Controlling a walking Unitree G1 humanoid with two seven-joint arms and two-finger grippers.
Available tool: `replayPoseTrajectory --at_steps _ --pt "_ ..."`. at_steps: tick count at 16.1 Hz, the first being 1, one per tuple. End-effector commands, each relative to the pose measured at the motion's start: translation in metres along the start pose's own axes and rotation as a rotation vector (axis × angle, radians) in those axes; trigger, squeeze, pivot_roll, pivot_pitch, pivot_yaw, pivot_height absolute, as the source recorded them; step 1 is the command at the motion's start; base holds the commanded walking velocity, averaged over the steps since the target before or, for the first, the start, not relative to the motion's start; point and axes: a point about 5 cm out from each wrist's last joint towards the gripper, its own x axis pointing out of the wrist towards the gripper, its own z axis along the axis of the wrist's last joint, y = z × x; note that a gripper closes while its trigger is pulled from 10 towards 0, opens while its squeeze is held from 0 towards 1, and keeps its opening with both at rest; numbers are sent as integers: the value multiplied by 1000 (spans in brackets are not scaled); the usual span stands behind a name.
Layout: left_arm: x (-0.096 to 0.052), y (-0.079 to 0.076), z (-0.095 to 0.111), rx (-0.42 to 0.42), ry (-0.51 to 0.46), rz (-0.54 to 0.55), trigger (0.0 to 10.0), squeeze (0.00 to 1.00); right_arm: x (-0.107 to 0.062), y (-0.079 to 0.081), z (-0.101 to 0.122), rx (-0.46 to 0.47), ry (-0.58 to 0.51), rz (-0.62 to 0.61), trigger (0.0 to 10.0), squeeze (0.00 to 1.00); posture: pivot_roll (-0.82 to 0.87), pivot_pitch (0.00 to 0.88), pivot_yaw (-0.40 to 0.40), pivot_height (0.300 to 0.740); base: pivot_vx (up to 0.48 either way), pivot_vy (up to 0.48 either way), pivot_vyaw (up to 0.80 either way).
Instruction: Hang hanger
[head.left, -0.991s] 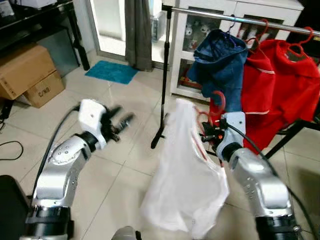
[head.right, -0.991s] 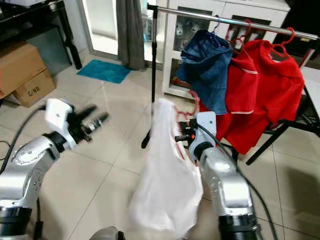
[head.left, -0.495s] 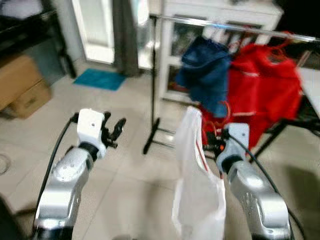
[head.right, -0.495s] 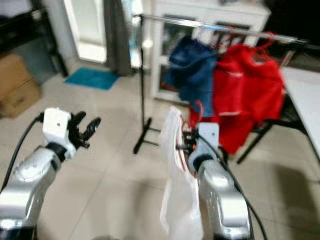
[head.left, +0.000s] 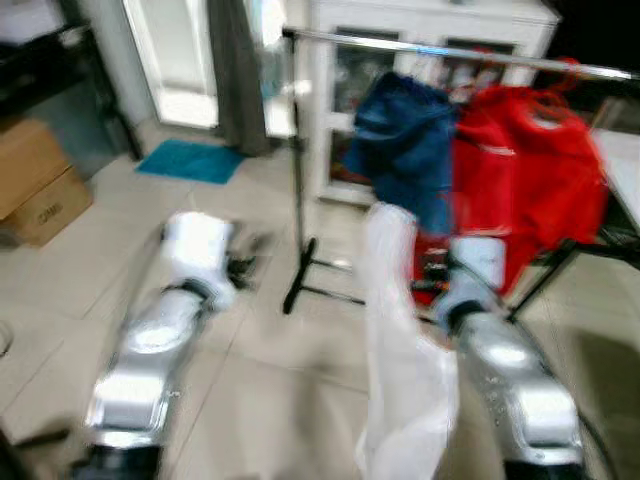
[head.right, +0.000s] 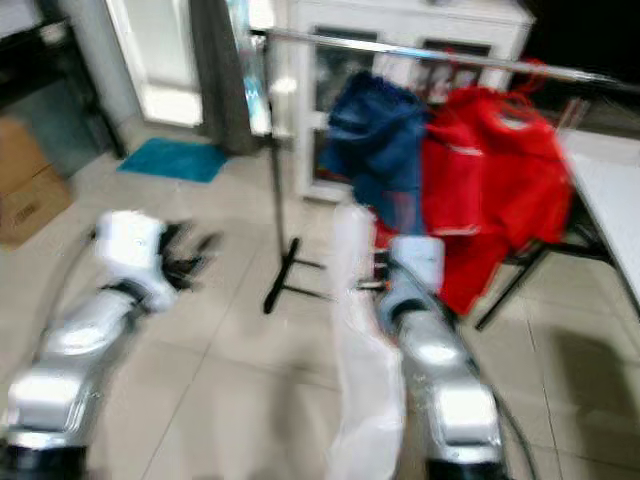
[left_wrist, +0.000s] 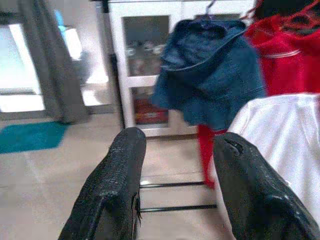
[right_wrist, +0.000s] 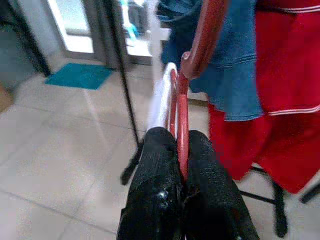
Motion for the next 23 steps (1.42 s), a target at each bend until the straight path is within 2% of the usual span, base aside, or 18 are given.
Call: replayPoseTrajectory --at_steps 1,5,10,12,15,20,23 --pt "-3 8 -1 12 20 27 10000 0 3 14 15 56 -62 49 10000 0 25 0 -18 723 364 0 0" --pt "0 2 -2 -14 28 13 10000 0 6 19 22 10 -90 80 10000 0 29 0 -30 723 365 0 0" --pt "2 -1 -1 -20 31 -4 10000 0 8 22 23 47 -91 112 10000 0 36 0 -40 723 373 0 0" --pt "3 -2 0 -15 29 -7 10000 0 7 24 24 42 -99 124 10000 0 36 0 -40 723 377 0 0" --pt "4 1 1 -5 22 4 10000 0 7 27 21 -24 -102 132 10000 0 39 0 -41 723 377 0 0" --pt "6 1 2 24 15 -7 10000 0 9 28 23 -23 -100 152 10000 0 39 0 -42 723 375 0 0" --pt "9 0 2 29 12 -11 10000 0 11 29 24 -53 -105 154 10000 0 36 0 -40 723 371 0 0"
